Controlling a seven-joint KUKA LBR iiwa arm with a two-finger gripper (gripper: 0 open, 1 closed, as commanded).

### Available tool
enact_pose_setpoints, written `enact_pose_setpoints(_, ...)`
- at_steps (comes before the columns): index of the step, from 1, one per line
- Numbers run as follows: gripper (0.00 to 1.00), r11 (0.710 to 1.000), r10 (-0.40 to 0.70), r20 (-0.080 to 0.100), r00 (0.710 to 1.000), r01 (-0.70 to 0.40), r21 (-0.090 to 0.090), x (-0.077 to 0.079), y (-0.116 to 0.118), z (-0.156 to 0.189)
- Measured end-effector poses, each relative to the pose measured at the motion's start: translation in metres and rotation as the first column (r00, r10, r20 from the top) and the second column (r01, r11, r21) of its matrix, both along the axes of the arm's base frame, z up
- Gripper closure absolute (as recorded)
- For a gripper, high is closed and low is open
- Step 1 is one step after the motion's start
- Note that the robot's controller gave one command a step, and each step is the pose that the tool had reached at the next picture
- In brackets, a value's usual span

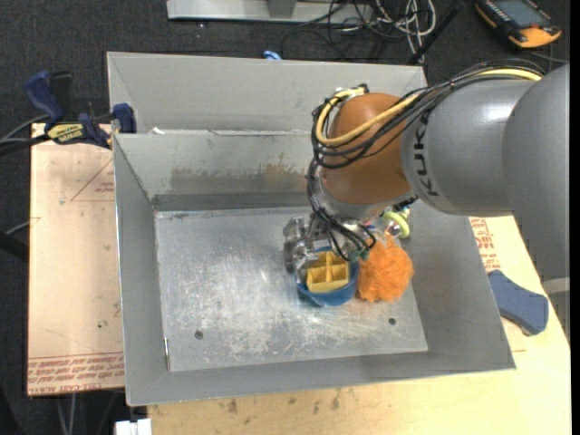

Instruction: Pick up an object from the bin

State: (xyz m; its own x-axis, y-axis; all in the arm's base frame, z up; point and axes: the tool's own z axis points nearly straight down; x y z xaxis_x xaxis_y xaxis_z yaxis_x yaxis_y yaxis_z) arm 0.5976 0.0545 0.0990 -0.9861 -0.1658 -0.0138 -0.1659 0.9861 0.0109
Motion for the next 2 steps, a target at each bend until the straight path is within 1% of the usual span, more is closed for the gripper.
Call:
enact_pose_setpoints(1, 1.0, 1.0, 0.0, 0.001, 1.0, 0.0, -0.001, 0.0, -0.001, 0.0)
enact_pose_setpoints(2, 0.0, 0.998, -0.058, -0.001, 0.998, 0.058, -0.011, -0.008, -0.022, 0.105)
